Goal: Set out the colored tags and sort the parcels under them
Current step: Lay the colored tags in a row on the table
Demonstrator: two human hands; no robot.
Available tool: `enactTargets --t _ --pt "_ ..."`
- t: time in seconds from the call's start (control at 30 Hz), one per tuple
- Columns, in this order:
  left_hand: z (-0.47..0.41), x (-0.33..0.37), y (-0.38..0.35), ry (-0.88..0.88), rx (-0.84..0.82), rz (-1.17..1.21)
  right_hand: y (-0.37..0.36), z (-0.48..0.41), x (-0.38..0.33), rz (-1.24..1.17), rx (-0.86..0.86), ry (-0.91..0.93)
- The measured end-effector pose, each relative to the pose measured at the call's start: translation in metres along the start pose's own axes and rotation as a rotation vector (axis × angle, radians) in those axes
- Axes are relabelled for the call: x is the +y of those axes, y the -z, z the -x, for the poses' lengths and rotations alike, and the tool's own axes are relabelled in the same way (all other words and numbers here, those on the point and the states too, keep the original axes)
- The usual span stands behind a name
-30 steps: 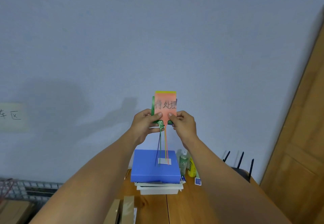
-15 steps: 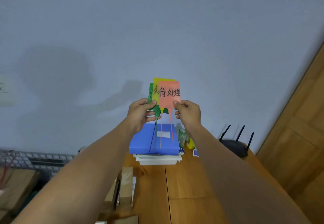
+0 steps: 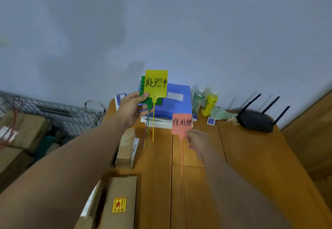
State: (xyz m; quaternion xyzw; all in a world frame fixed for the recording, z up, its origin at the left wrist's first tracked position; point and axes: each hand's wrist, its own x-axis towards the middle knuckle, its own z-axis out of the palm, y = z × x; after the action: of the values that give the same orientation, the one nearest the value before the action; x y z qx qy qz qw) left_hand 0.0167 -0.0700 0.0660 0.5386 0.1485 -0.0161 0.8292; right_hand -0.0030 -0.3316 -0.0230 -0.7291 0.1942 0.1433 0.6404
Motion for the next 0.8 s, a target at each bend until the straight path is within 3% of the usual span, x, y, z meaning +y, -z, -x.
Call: enactTargets --t 0.33,0.8 --pt "-0.025 -0.063 0.032 0.024 0.094 -0.009 -0.017 -0.076 0.108 0.118 0.029 -0.237" --pt "-0.002 -0.084 0.016 -0.026 0.122 -0.097 -0.008 -0.091 0.134 0.3 -0.059 -0.204"
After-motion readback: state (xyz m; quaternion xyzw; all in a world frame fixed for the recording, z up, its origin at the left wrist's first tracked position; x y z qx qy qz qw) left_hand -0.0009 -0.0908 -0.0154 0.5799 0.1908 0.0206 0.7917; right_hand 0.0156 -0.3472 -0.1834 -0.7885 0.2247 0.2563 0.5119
